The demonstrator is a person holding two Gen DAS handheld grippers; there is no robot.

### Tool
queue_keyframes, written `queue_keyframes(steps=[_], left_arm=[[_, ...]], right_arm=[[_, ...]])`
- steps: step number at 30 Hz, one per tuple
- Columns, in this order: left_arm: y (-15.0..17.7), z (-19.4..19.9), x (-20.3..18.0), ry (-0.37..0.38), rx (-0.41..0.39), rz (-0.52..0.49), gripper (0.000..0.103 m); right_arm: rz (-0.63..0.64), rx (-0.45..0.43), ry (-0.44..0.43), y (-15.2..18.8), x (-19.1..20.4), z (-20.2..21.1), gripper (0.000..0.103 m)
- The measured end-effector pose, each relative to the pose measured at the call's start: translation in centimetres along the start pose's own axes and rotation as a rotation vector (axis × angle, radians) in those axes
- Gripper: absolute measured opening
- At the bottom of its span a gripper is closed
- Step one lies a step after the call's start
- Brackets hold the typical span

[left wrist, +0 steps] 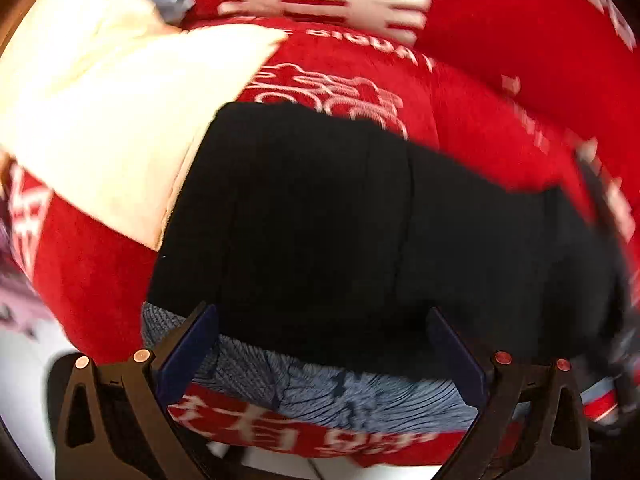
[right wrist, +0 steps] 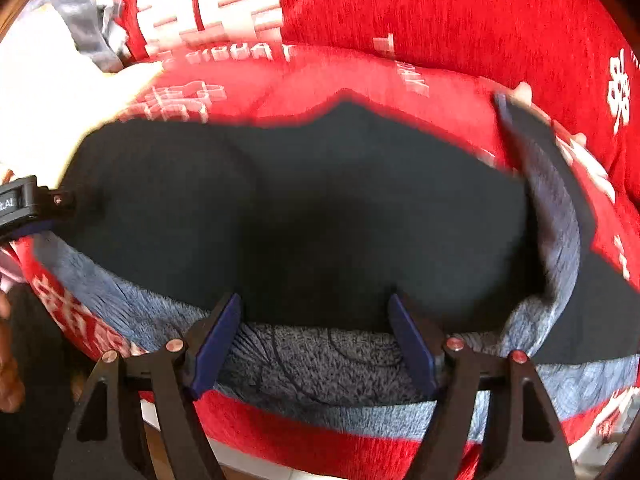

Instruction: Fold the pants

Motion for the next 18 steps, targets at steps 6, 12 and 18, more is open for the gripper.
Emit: queue_keyframes(steps=[6,12,18], left_arm=[[3.0,0.3,-0.6,-0.039,0.026,-0.102,0.103],[1.1,1.0,-1.7,0.064,0.046,-0.026,0.103],[2.0,-0.6,-3.3,0.006,0.069,-0.109,0.103]], right_arm=[[0.116,-0.010,0.029,1.3,0.9,2.1,0.076],[-0.129,-0.135,0.223,-6.2,-8.9,4.5,0.082],[-0.294,0.117,0.353,-7.1,-18.3,-2.8,0.084]])
Point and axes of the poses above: each gripper's, at about its wrist camera, not at the fingertips, and z roughly against the way its jaws point, x to its left, y to its underside, the point moved 9 cm from there along -z, roughly the way its jaws point, and after that the axes turned 1 degree about z, right-handed, at the moved point
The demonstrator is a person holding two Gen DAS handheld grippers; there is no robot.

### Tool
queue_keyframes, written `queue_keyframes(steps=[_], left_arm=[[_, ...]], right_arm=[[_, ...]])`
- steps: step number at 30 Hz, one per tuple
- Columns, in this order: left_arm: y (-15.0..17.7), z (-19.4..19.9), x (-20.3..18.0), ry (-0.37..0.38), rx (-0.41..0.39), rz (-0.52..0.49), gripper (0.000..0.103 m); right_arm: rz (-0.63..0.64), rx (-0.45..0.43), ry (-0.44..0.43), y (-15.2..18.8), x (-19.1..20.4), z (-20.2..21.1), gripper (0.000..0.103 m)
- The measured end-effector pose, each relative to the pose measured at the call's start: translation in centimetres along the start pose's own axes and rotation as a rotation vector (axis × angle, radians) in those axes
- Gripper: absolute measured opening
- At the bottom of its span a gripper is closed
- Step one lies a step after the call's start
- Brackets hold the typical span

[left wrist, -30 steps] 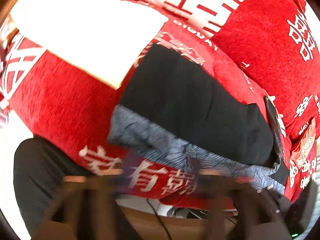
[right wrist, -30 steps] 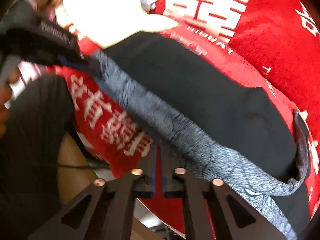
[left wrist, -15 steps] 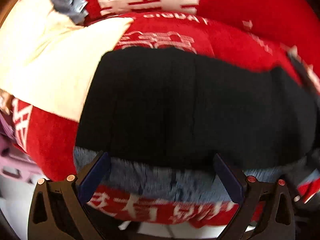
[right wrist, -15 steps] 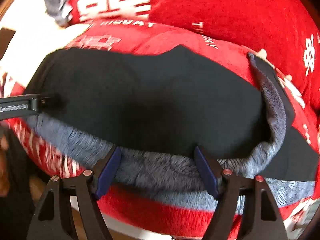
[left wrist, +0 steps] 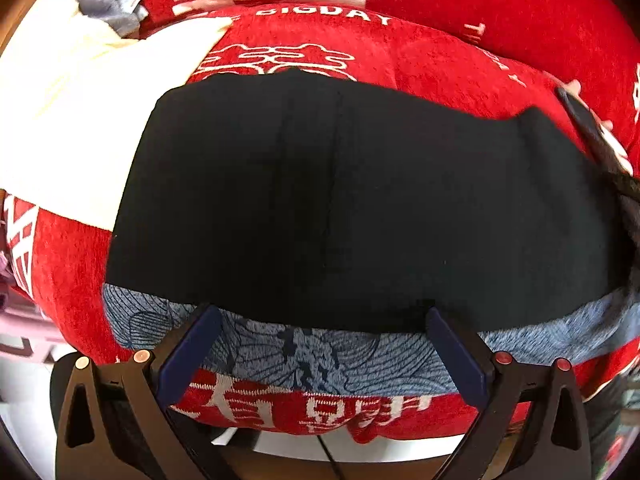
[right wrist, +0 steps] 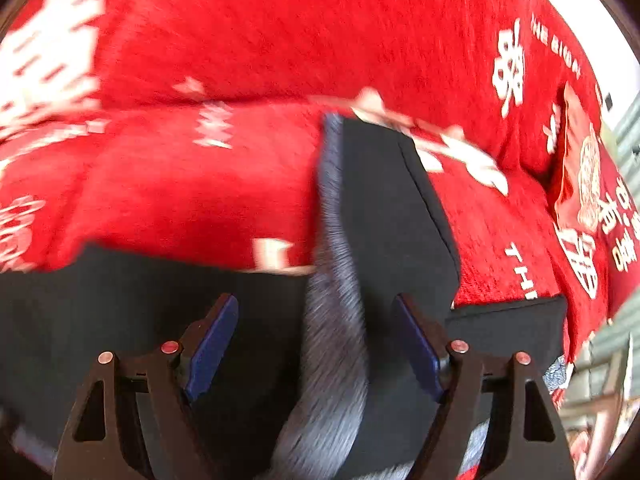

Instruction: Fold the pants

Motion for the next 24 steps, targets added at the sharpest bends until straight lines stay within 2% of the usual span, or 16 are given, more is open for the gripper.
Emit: queue_keyframes(steps=[1,2,3,4,6,9,12,14,16,19,21,22,23,24], left_arm=[[0.2,0.0,-0.1,0.003,0.001,-0.005,0.103],[0.6,0.0,0.0,0.008,0.007,-0.003,0.103],[0.6,0.0,0.1,0.017,0.014,0.003,0.103],[0.6,0.1,0.1,0.021,0.018,0.006,0.103],[0.5,0.3,0.1,0.024,0.030,0.010,0.103],[0.4,1.1,0.0,0.064,0.041,0.021,0.103],[0.0,1.8,-1.4,0.112,0.034,0.020,0.103],[-0.2,2.1,-2.7,0.122,0.029,-0.004,0.103],[-0.8,1.9,-4.5,0.121,0.038,-0.046,0.103],[-1.5,1.6,-6.8,0.111,0.026,-0.092,0.103],[-1.9,1.2,-7.9,0.119,0.030,-0.110,0.103],[-1.7,0.5,-8.2,0.100,0.055,-0.114,0.103],[-1.7,-0.1,-8.1,0.077,0.068,-0.117,0.103],[-1.8,-0.4,-8.1,0.066,0.066,-0.125,0.103]], right_arm=[[0.002,0.005,-0.024,0.1,-0.3,-0.6,0.085],[0.008,-0.023,-0.053,-0.2,-0.4,-0.4,0.078],[0.015,-0.037,-0.079,0.0,-0.8,-0.1,0.058],[0.004,-0.028,-0.067,0.6,-1.6,0.2,0.013],[-0.061,-0.053,-0.116,1.4,-3.3,1.9,0.010],[-0.157,-0.150,-0.092,3.4,-7.7,5.8,0.010],[-0.257,-0.193,-0.104,7.3,-12.0,9.0,0.009],[-0.270,-0.167,-0.111,10.2,-13.5,9.0,0.007],[-0.208,-0.113,-0.101,13.1,-13.3,7.8,0.007],[-0.134,-0.043,-0.097,15.3,-12.6,5.8,0.008],[-0.102,-0.044,-0.095,15.7,-12.1,5.7,0.019],[-0.067,-0.058,-0.075,15.5,-11.7,6.1,0.037],[-0.043,-0.080,-0.059,15.1,-11.4,6.7,0.061],[0.003,-0.133,-0.036,14.5,-10.6,7.8,0.070]])
Point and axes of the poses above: each gripper's, at about its wrist camera, not at the fingertips, and z roughly against the way its jaws point, x to its left, y to its underside, the point moved 9 cm from there along -z, roughly the way its jaws point, and after that the axes turned 1 degree about z, right-handed, at the moved point
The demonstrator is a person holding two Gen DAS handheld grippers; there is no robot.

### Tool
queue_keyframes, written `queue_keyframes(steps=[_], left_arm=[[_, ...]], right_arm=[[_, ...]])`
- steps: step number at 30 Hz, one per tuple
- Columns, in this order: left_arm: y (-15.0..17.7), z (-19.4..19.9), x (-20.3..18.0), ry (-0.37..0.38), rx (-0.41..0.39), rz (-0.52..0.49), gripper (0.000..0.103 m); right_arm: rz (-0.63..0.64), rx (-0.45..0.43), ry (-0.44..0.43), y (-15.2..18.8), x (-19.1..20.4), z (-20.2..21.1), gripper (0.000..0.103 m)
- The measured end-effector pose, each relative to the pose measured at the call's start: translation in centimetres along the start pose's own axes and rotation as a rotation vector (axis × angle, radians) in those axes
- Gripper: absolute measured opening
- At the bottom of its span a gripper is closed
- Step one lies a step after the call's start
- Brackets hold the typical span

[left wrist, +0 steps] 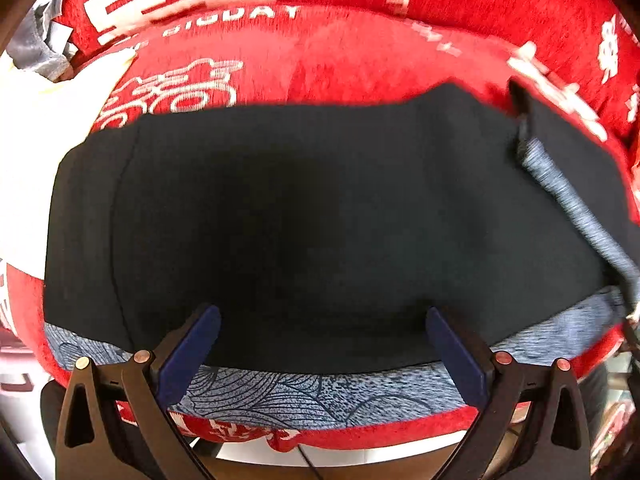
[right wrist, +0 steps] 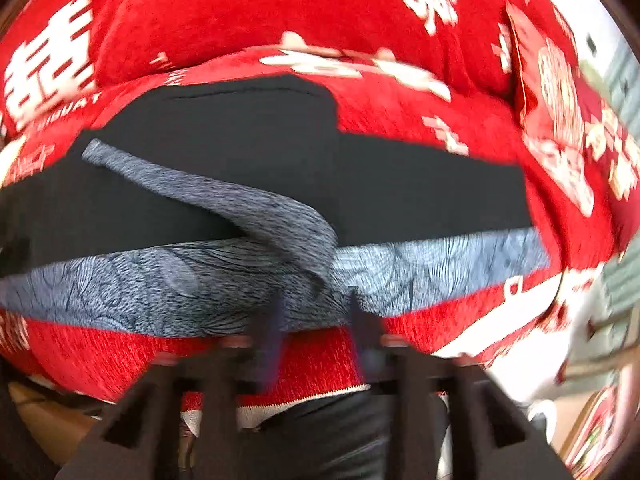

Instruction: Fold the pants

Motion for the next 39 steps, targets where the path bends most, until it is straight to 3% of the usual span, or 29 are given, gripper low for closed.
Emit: queue_keyframes(steps=[1,4,7,9,13,16,17,20,22,26,28,30,31,32,36,39], left_arm=[[-0.1,0.1,-0.1,-0.008,-0.018,-0.009,0.103],[-0.3,0.5,-0.3,0.004,-0.013,0.001,0.103],[-2.5,0.6,-0.9,-0.014,-0.029,0.025,0.103],[-4.2,0.8,-1.7,-0.028,-0.053,0.026,0.103],[-5.6,-0.7,-1.9,-0.198,-0.067,-0.058,0.103],[-5.3,-0.1,0.2,-0.250,-0.092,-0.066,0.103],[-5.1,-0.1,1.3,-0.273,-0.097,-0.070,0.103],[-3.7,0.0,3.2,-0.158,-0.070,-0.055,0.103],[-3.3,0.4,3.8,-0.126,-0.057,-0.038,0.103],[-2.7,1.0,4.3,-0.087,-0.063,-0.006,0.103],[-2.9,1.1,4.1,-0.090,-0.068,0.026,0.103],[-3.8,1.2,3.0,-0.072,-0.069,0.041,0.103],[-4.6,1.3,1.9,-0.062,-0.075,0.032,0.103],[-5.2,1.5,0.7,-0.062,-0.086,0.013,0.103],[-7.6,0.2,-3.4,-0.190,-0.089,-0.118,0.103],[-8.2,-1.3,-4.4,-0.265,-0.082,-0.154,0.103]], right_arm=[[0.038,-0.031,0.011,-0.6,0.5,0.6,0.076],[0.218,-0.122,0.053,-2.1,3.8,2.1,0.076],[0.361,-0.167,0.083,-4.3,7.0,1.2,0.077],[0.429,-0.168,0.082,-5.7,9.1,-0.1,0.078],[0.497,-0.070,0.003,-7.4,12.2,-4.6,0.080],[0.422,-0.069,-0.040,-8.3,11.1,-5.2,0.077],[0.376,-0.053,-0.037,-8.4,9.7,-5.6,0.063],[0.201,-0.002,-0.099,-7.9,4.8,-6.9,0.042],[0.135,0.009,-0.057,-7.4,1.4,-7.3,0.032],[0.064,0.016,-0.052,-6.3,-2.2,-7.0,0.030],[0.106,0.006,-0.035,-6.1,-1.4,-6.7,0.036],[0.170,-0.025,-0.018,-6.5,0.0,-6.0,0.050],[0.206,-0.047,-0.012,-6.9,1.0,-5.8,0.069],[0.246,-0.073,-0.004,-7.3,2.3,-5.5,0.082],[0.453,-0.137,0.033,-8.6,8.0,-5.5,0.082],[0.485,-0.138,0.078,-9.8,9.5,-6.7,0.083]])
Point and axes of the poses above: each gripper's, at about its wrist camera, not at the fingertips, and z roughly against the way its jaws point, x to its left, y to its underside, the point moved 9 cm from there along -z, roughly the way its jaws point, and after that the axes turned 1 degree about z, right-handed, at the moved point
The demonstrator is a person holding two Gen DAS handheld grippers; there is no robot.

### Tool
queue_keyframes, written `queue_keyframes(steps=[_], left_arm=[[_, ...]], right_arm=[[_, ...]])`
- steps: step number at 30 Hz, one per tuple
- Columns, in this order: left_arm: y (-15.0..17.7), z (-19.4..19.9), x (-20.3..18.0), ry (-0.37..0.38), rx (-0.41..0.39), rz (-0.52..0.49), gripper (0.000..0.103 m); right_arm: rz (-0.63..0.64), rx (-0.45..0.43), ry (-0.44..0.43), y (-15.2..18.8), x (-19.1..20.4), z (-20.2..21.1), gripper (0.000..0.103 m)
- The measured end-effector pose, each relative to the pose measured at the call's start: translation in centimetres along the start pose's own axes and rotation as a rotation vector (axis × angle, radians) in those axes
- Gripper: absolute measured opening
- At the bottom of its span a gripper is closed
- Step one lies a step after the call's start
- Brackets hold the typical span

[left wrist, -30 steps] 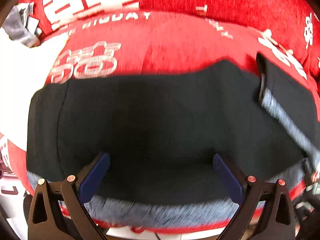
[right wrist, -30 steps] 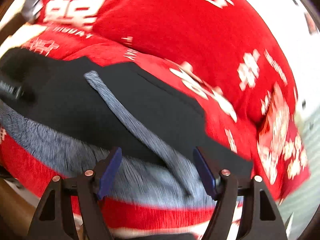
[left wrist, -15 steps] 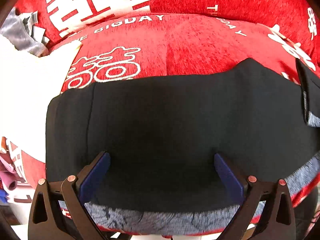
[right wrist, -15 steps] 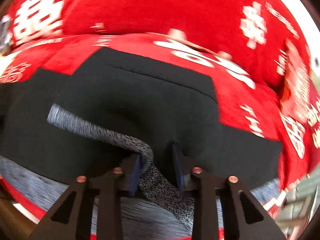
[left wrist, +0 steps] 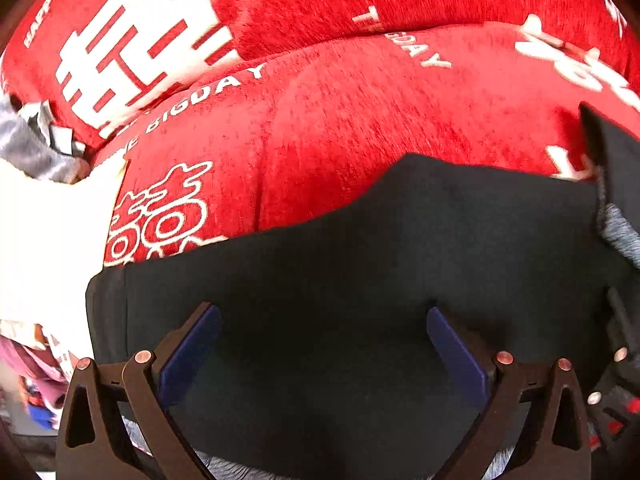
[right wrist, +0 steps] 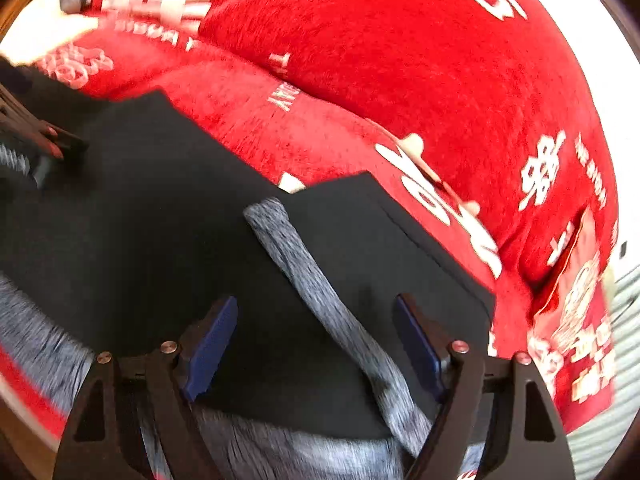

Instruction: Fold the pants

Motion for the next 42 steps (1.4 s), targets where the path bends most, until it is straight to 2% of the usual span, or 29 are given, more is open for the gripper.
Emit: queue_keyframes(steps=[2,3,4,5,6,8,9,12,15,18,20,21,23,25,27,29,30,32,33,35,38,39,40,41,42], left_arm=[[0.0,0.1,0.3,-0.005,-0.004,-0.006,0.103],[0.0,0.0,0.8,-0.009,-0.002,-0.005,0.103],[0.0,-0.3,1.6,-0.032,0.001,0.001,0.103],[0.0,-0.5,2.6,-0.062,0.011,0.016,0.103],[0.1,-1.0,3.6,-0.075,0.024,0.033,0.103],[0.3,-2.1,5.9,-0.099,0.066,0.078,0.103],[0.6,-2.2,6.7,-0.112,0.079,0.094,0.103],[1.2,-2.4,8.1,-0.039,0.097,0.120,0.103],[2.1,-1.5,9.1,-0.024,0.078,0.123,0.103],[2.7,-0.6,9.0,0.047,0.055,0.138,0.103],[2.5,0.0,8.1,0.080,0.042,0.146,0.103],[2.2,0.2,7.5,0.091,0.039,0.147,0.103],[1.8,0.6,5.7,0.102,0.044,0.134,0.103],[2.1,0.6,3.5,0.121,0.049,0.086,0.103],[2.7,0.4,2.2,0.134,0.060,0.053,0.103],[3.4,0.0,1.4,0.126,0.076,0.034,0.103],[3.5,0.1,1.3,0.122,0.066,0.037,0.103],[3.3,0.4,1.6,0.123,0.060,0.044,0.103],[3.2,0.5,1.8,0.124,0.056,0.054,0.103],[2.4,0.8,2.3,0.124,0.045,0.089,0.103],[1.3,1.1,1.4,0.127,0.051,0.115,0.103],[0.8,1.1,0.7,0.128,0.051,0.104,0.103],[0.2,1.0,-0.6,0.126,0.053,0.071,0.103],[-0.2,0.9,-1.3,0.118,0.054,0.049,0.103],[-0.5,1.0,-2.6,0.103,0.052,0.006,0.103]], right_arm=[[-0.057,0.025,-0.060,-0.1,-0.5,-0.4,0.081],[-0.105,0.034,-0.096,0.2,-1.2,-0.7,0.073],[-0.145,0.062,-0.106,1.0,-2.2,-1.3,0.043],[-0.171,0.080,-0.108,1.8,-3.1,-1.7,0.025],[-0.214,0.081,-0.132,2.6,-4.1,-2.0,0.025],[-0.297,0.082,-0.146,4.1,-6.6,-2.0,0.010],[-0.364,0.069,-0.139,5.2,-8.5,-1.6,0.009],[-0.523,0.042,-0.131,8.0,-13.3,-0.6,0.008],[-0.687,0.020,-0.111,11.7,-18.7,0.6,0.007],[-0.792,-0.008,-0.060,15.1,-23.4,1.8,0.007],[-0.851,0.019,-0.019,17.8,-26.0,1.3,0.007],[-0.889,0.036,-0.029,18.9,-26.8,0.6,0.007],[-0.970,0.067,-0.086,21.0,-27.5,-1.3,0.007],[-1.055,0.046,-0.185,22.3,-27.2,-2.7,0.007],[-1.140,0.007,-0.255,23.0,-27.0,-2.9,0.012],[-1.214,-0.068,-0.336,23.3,-26.9,-2.6,0.027],[-1.241,-0.103,-0.361,23.5,-26.9,-2.4,0.029],[-1.290,-0.129,-0.395,23.9,-26.6,-2.9,0.047],[-1.311,-0.135,-0.417,24.2,-26.4,-3.3,0.050],[-1.350,-0.160,-0.470,24.1,-26.0,-4.0,0.051],[-1.377,-0.215,-0.466,23.9,-26.5,-4.1,0.051],[-1.381,-0.221,-0.461,23.5,-26.7,-4.4,0.051],[-1.380,-0.204,-0.454,23.2,-26.7,-4.8,0.041],[-1.371,-0.163,-0.432,22.9,-26.7,-5.2,0.007],[-1.366,-0.138,-0.416,22.9,-26.8,-5.1,0.008]])
Point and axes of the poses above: each gripper's, at about its wrist camera, not at the fingertips, and z roughly against the way its jaws point, x to its left, y to its underside, the point moved 9 cm from there along -z, roughly the way its jaws point, and after that the axes turned 1 degree about z, right-handed, at the moved point
